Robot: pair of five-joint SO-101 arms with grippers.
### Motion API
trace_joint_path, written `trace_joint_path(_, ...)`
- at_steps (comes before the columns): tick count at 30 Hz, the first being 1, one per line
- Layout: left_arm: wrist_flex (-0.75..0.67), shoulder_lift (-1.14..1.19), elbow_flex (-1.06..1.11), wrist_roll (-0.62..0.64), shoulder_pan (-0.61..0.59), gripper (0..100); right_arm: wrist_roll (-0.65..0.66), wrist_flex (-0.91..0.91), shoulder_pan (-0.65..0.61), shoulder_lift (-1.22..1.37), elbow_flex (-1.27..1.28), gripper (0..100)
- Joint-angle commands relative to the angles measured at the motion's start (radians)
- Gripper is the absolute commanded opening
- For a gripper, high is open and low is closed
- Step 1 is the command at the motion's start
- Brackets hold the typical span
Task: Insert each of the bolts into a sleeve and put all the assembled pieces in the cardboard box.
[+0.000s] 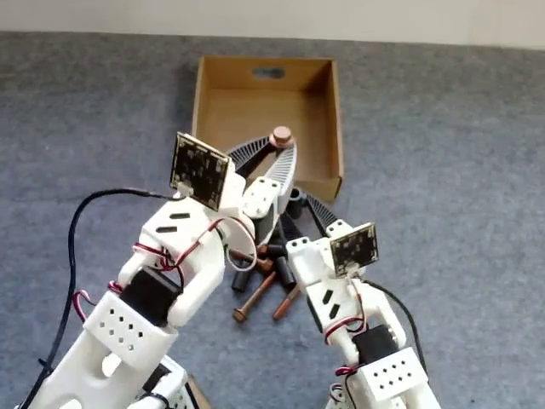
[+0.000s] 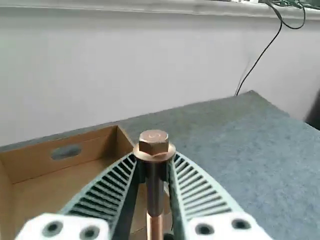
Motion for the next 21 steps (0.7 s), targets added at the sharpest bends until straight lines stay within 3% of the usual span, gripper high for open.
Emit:
trace_joint_path(1,-0.025,-0.019,-0.005,0.008,0.03,1,0.003,-0.024,-0.007,-0.015,-0.004,0.7)
trace_joint_path(6,-0.026,-0.019,0.035,0.014,0.058,1,0.003,-0.024,-0.008,-0.013,-0.004,0.7)
trace_joint_path(11,-0.068,-0.019,0.048,0.12,0.021,1,0.003,-0.024,-0.008,-0.013,-0.004,0.7)
trace_joint_path(21,-0.104,0.018,0.044,0.126,0.001,1,0.003,-0.024,-0.008,-0.012,-0.002,0.7)
